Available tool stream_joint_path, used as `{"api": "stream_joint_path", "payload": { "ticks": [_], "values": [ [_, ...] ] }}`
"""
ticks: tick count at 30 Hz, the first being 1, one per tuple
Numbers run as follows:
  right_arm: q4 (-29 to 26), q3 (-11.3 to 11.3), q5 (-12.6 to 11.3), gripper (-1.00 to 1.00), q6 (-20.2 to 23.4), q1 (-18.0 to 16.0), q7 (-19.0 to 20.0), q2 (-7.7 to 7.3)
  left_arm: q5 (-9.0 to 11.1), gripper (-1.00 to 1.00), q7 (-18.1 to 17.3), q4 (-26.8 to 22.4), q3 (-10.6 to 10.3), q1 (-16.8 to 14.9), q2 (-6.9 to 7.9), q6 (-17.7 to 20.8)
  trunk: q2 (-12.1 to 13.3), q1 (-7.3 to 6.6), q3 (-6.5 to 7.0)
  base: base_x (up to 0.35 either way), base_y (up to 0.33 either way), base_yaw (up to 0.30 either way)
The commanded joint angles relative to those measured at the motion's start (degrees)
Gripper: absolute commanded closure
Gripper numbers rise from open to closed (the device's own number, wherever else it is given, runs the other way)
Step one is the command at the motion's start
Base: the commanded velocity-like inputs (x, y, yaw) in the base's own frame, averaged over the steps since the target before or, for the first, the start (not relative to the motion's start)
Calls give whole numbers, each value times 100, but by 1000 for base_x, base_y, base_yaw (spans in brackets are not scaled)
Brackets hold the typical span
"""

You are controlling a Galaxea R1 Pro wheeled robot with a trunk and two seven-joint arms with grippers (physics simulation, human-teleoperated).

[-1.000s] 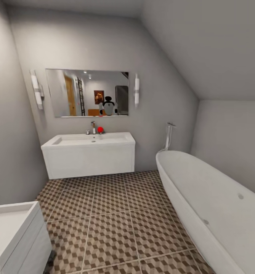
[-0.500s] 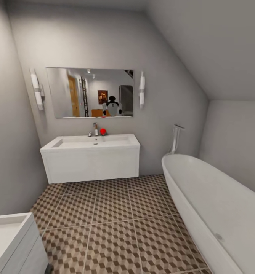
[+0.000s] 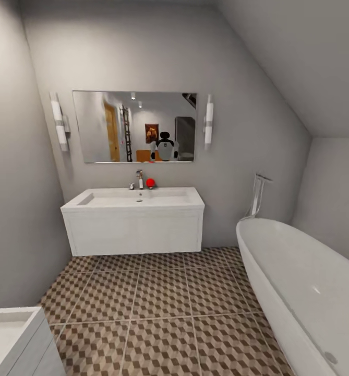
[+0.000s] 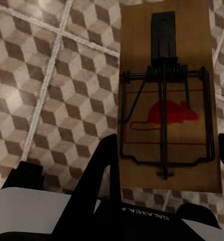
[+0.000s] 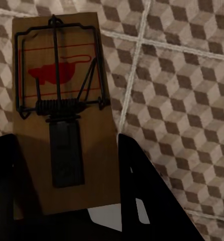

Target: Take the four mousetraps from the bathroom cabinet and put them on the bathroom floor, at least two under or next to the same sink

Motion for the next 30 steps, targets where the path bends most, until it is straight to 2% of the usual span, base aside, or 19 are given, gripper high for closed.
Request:
{"api": "stream_joint_path", "payload": {
  "ticks": [1, 10, 30],
  "values": [
    [9, 33, 1, 100, 9, -8, 13, 1, 60, 100, -17, -3, -37, -3, 2, 29, -3, 3, -6, 324, 0, 273],
    [9, 34, 1, 100, 2, -8, 13, 1, 60, 100, -17, -3, -37, -3, 2, 28, -3, 3, -6, 324, 0, 244],
    [9, 34, 27, 100, 8, -8, 12, 1, 60, 100, -17, -3, -37, -6, 2, 31, -3, 3, -6, 324, 0, 17]
  ]
}}
